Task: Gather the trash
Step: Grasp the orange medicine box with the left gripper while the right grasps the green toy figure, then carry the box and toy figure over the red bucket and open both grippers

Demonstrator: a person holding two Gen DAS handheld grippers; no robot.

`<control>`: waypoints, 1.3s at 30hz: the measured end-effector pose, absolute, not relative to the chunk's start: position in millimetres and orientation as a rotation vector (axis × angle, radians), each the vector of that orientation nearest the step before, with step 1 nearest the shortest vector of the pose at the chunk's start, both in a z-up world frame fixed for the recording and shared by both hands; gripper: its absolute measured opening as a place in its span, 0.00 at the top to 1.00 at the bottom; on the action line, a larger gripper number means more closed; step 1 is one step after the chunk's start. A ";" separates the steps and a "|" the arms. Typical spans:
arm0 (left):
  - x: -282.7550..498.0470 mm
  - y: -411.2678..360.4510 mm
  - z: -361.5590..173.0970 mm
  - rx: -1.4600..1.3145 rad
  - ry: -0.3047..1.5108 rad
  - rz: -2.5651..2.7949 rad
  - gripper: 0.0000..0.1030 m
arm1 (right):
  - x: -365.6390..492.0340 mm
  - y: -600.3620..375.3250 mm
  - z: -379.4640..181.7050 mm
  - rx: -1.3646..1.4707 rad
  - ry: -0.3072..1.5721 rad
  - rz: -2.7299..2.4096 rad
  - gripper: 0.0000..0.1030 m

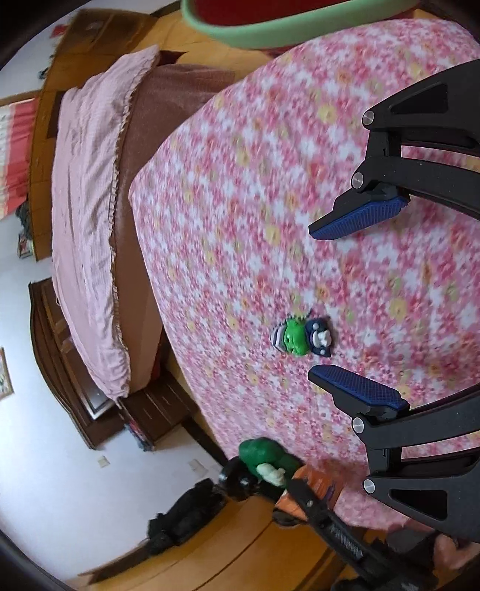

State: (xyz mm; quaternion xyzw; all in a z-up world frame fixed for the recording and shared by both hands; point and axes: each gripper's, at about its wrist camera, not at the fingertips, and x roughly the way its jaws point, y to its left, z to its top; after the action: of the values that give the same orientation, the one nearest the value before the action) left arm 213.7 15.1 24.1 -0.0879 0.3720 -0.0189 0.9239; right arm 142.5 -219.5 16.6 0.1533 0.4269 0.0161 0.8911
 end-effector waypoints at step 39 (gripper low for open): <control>200.9 11.7 26.7 -0.197 0.739 -0.101 0.39 | 80.4 -233.9 34.3 0.252 0.820 -0.085 0.85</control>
State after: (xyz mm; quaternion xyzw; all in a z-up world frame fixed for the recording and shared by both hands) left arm 200.9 11.7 26.7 -0.0959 0.3603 -0.0491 0.9266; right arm 80.4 -233.9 34.3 0.1220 0.3976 -0.0412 0.9085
